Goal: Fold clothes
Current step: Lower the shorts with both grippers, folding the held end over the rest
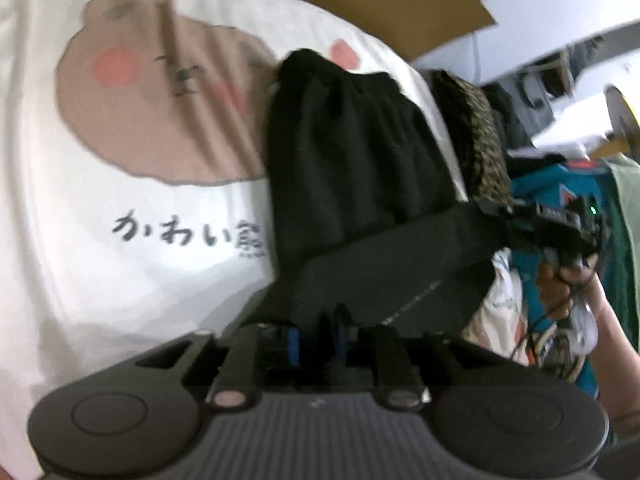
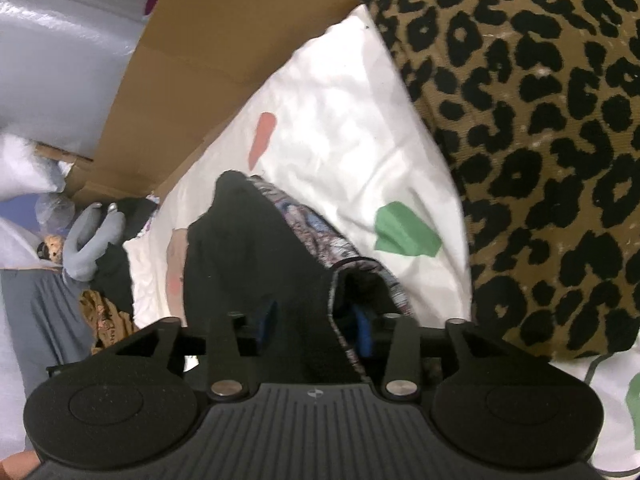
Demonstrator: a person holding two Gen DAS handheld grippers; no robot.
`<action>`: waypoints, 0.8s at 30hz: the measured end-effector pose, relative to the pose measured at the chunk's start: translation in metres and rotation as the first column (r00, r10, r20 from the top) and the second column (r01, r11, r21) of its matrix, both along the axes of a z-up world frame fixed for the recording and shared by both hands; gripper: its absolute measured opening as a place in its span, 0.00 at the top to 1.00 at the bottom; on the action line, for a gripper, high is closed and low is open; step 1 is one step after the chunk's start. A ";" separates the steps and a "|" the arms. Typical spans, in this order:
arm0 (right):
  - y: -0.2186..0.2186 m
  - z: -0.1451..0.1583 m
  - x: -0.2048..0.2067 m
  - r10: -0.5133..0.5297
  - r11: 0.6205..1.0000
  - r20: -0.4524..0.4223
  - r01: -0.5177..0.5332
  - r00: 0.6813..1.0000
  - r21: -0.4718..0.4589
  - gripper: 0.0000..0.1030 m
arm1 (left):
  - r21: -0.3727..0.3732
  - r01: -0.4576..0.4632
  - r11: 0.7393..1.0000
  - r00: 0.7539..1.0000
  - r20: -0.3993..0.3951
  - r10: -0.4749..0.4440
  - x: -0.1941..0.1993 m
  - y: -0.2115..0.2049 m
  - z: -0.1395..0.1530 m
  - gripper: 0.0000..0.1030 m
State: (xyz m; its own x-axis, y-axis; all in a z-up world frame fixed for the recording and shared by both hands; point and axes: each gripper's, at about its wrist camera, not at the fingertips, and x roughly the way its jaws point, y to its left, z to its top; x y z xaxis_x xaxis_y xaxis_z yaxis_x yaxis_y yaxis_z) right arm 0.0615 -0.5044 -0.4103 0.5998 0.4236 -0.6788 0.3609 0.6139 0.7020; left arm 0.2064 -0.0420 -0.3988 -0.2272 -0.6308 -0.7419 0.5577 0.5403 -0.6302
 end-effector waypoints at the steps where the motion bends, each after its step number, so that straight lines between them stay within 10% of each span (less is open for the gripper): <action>1: 0.002 0.000 0.000 0.008 1.000 0.004 -0.008 1.000 0.005 0.50 | -0.007 0.005 1.000 1.000 -0.008 -0.005 -0.002 0.001 -0.001 0.62; 24: -0.003 0.007 0.044 -0.010 0.998 0.096 0.004 0.995 0.067 0.33 | -0.079 -0.155 0.985 0.986 0.042 0.159 0.036 0.003 0.019 0.46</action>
State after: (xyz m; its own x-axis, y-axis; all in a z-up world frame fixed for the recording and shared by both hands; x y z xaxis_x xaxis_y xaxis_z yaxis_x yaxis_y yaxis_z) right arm 0.1054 -0.5070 -0.4036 0.6638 0.4616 -0.5884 0.2939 0.5625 0.7728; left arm 0.2427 -0.0394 -0.3798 -0.0862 -0.7105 -0.6984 0.5002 0.5754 -0.6471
